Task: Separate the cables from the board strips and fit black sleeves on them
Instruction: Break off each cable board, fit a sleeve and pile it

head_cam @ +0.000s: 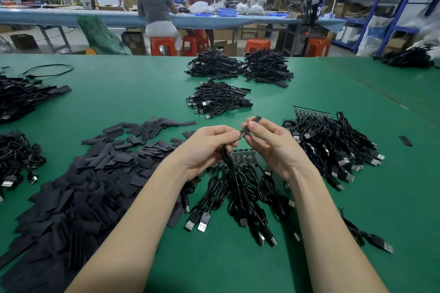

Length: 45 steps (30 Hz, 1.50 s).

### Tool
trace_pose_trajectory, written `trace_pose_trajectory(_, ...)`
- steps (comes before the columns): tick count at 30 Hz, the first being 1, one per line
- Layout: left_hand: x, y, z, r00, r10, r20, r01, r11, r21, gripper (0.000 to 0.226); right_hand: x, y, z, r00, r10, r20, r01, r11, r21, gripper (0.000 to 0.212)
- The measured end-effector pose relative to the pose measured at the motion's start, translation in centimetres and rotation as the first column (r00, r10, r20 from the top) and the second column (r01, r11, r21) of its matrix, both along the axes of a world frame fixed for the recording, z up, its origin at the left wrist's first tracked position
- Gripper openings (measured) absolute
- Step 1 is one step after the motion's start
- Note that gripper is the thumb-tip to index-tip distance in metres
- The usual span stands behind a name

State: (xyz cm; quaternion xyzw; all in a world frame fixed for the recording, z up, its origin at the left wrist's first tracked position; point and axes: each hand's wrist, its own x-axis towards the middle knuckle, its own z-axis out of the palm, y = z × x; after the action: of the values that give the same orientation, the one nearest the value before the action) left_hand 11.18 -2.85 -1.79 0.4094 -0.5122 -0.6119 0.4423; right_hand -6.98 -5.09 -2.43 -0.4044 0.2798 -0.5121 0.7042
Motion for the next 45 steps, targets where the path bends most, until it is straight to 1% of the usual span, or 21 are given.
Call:
trace_pose_trajectory(3, -0.1, -0.1, -0.1, 0.999, 0.038, 0.011, -0.038, 0.999, -0.015, 0.006, 0.0, -0.1, -0.1, 1.000, -0.026, -0.005, 0.026, 1.000, -0.014, 0.011)
trace_pose_trajectory(5, -0.3, -0.3, -0.4, 0.984, 0.131, 0.118, -0.118, 0.987, -0.110, 0.007, 0.2, -0.2, -0.3, 0.997, -0.079, 0.000, 0.079, 0.997, -0.012, 0.010)
trace_pose_trajectory(6, -0.4, -0.3, -0.5, 0.969, 0.176, 0.176, -0.145, 0.974, -0.175, 0.011, 0.3, -0.2, -0.4, 0.994, -0.108, 0.006, 0.108, 0.994, -0.003, 0.012)
trace_pose_trajectory(7, -0.4, -0.3, -0.6, 0.957, 0.206, 0.203, -0.157, 0.960, -0.231, 0.014, 0.3, -0.3, -0.4, 0.991, -0.134, 0.010, 0.133, 0.991, 0.006, 0.015)
trace_pose_trajectory(10, -0.3, -0.3, -0.9, 0.957, 0.233, 0.171, -0.169, 0.931, -0.323, 0.015, 0.1, -0.4, -0.5, 0.985, -0.173, 0.001, 0.173, 0.985, 0.021, 0.022)
trace_pose_trajectory(13, -0.3, -0.4, -1.0, 0.949, 0.268, 0.168, -0.187, 0.903, -0.386, 0.013, 0.2, -0.5, -0.5, 0.984, -0.181, 0.001, 0.180, 0.983, 0.030, 0.026)
trace_pose_trajectory(15, -0.3, -0.4, -1.0, 0.945, 0.280, 0.166, -0.191, 0.890, -0.414, 0.012, 0.2, -0.5, -0.6, 0.986, -0.165, 0.008, 0.164, 0.986, 0.030, 0.024)
trace_pose_trajectory(18, -0.2, -0.3, -1.1, 0.951, 0.266, 0.156, -0.172, 0.878, -0.447, 0.009, 0.3, -0.5, -0.7, 0.993, -0.114, 0.009, 0.114, 0.993, 0.030, 0.014)
trace_pose_trajectory(20, -0.2, -0.4, -1.1, 0.956, 0.256, 0.142, -0.164, 0.870, -0.464, 0.008, 0.3, -0.5, -0.7, 0.995, -0.100, 0.018, 0.099, 0.994, 0.037, 0.011)
trace_pose_trajectory(24, -0.3, -0.4, -1.2, 0.962, 0.251, 0.110, -0.168, 0.857, -0.488, 0.012, 0.4, -0.5, -0.8, 0.998, -0.060, 0.015, 0.059, 0.998, 0.036, 0.014)
trace_pose_trajectory(27, -0.3, -0.3, -1.3, 0.963, 0.248, 0.104, -0.168, 0.856, -0.489, 0.007, 0.4, -0.5, -0.8, 0.998, -0.058, 0.018, 0.058, 0.998, 0.038, 0.011)
trace_pose_trajectory(29, -0.2, -0.4, -1.2, 0.961, 0.254, 0.111, -0.174, 0.865, -0.471, 0.007, 0.5, -0.5, -0.8, 0.995, -0.094, 0.027, 0.092, 0.994, 0.060, 0.015)
trace_pose_trajectory(31, -0.3, -0.5, -1.1, 0.956, 0.269, 0.116, -0.192, 0.876, -0.442, 0.011, 0.4, -0.6, -0.9, 0.990, -0.139, 0.034, 0.136, 0.987, 0.086, 0.023)
trace_pose_trajectory(34, -0.4, -0.4, -1.2, 0.953, 0.276, 0.124, -0.197, 0.876, -0.440, 0.011, 0.3, -0.6, -1.0, 0.987, -0.156, 0.021, 0.154, 0.984, 0.087, 0.028)
trace_pose_trajectory(37, -0.5, -0.4, -1.3, 0.957, 0.269, 0.104, -0.197, 0.873, -0.447, 0.010, 0.3, -0.5, -0.8, 0.991, -0.130, 0.027, 0.127, 0.989, 0.079, 0.026)
trace_pose_trajectory(42, -0.2, -0.6, -1.4, 0.962, 0.259, 0.088, -0.191, 0.867, -0.461, 0.010, 0.9, -0.2, -0.7, 0.998, -0.066, 0.008, 0.065, 0.996, 0.053, 0.013)
trace_pose_trajectory(45, -0.1, -0.6, -1.4, 0.964, 0.255, 0.080, -0.191, 0.868, -0.459, 0.011, 0.9, -0.1, -0.5, 0.997, -0.068, -0.024, 0.069, 0.997, 0.038, 0.018)
